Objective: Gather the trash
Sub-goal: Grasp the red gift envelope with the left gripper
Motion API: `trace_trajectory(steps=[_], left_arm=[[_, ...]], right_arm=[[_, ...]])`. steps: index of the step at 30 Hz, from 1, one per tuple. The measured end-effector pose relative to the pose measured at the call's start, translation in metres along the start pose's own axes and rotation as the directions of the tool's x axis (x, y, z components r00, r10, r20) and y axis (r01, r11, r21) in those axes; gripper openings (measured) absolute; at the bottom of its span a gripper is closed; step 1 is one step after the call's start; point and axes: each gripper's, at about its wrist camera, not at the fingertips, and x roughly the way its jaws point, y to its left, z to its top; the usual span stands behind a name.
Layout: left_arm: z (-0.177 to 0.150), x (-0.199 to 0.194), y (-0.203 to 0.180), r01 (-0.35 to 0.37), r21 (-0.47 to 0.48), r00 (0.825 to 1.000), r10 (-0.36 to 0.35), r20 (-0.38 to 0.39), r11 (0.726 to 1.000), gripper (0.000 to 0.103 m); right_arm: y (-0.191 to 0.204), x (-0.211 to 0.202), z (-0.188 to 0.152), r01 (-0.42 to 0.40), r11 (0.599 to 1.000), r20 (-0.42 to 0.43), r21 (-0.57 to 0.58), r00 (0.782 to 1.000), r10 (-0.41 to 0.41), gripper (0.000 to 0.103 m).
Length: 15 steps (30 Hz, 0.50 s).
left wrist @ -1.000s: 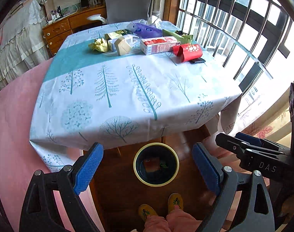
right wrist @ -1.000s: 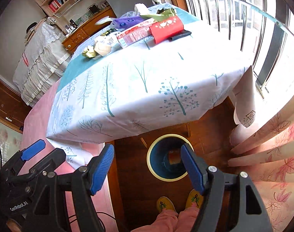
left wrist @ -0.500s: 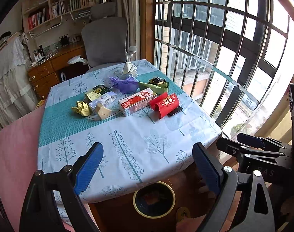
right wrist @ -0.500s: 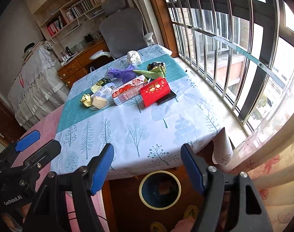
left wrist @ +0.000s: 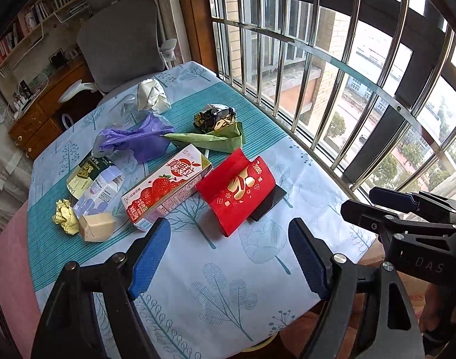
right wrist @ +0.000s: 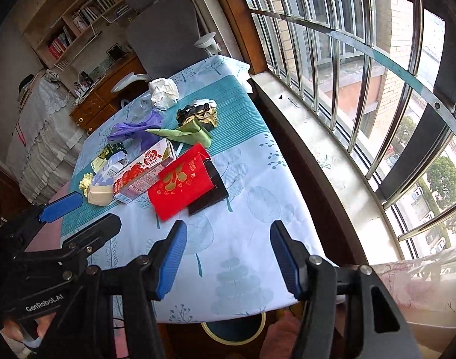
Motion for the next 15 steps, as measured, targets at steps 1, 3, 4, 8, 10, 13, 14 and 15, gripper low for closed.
trace_trajectory(steps=[1, 3, 4, 8, 10, 13, 14, 15], left_arm=[[0.009, 0.015, -0.003, -0.004, 0.009, 1.000, 0.004, -0.021, 1.000, 0.078], [0.024, 0.042, -0.008, -0.010, 0.030, 0.998, 0.012, -0.059, 1.000, 0.077], [0.030, 0.054, -0.011, -0.013, 0.039, 0.997, 0.016, -0.076, 0.999, 0.077], [0.044, 0.093, -0.017, -0.003, 0.055, 0.988, 0.011, -0.151, 0.999, 0.076], [0.046, 0.106, -0.019, 0.014, 0.057, 0.983, -0.004, -0.185, 0.998, 0.064], [0.046, 0.123, -0.017, 0.052, 0.025, 0.967, -0.044, -0.252, 0.998, 0.041], [0.045, 0.125, -0.015, 0.063, 0.009, 0.963, -0.058, -0.264, 0.998, 0.037], [0.044, 0.124, -0.015, 0.069, -0.001, 0.961, -0.067, -0.267, 0.998, 0.031]], right_arm=[[-0.006, 0.008, 0.006, -0.007, 1.000, -0.010, 0.003, 1.000, 0.007, 0.058], [-0.016, 0.024, 0.014, -0.024, 1.000, -0.036, 0.011, 0.999, 0.024, 0.058], [-0.021, 0.031, 0.018, -0.031, 0.999, -0.050, 0.015, 0.998, 0.031, 0.058], [-0.030, 0.055, 0.029, -0.066, 0.998, -0.099, 0.007, 0.993, 0.066, 0.057], [-0.032, 0.063, 0.033, -0.087, 0.996, -0.115, -0.003, 0.990, 0.086, 0.057], [-0.034, 0.071, 0.039, -0.116, 0.993, -0.130, -0.013, 0.985, 0.113, 0.057], [-0.033, 0.073, 0.040, -0.121, 0.993, -0.137, -0.015, 0.984, 0.117, 0.057], [-0.033, 0.076, 0.042, -0.129, 0.992, -0.143, -0.016, 0.982, 0.125, 0.057]])
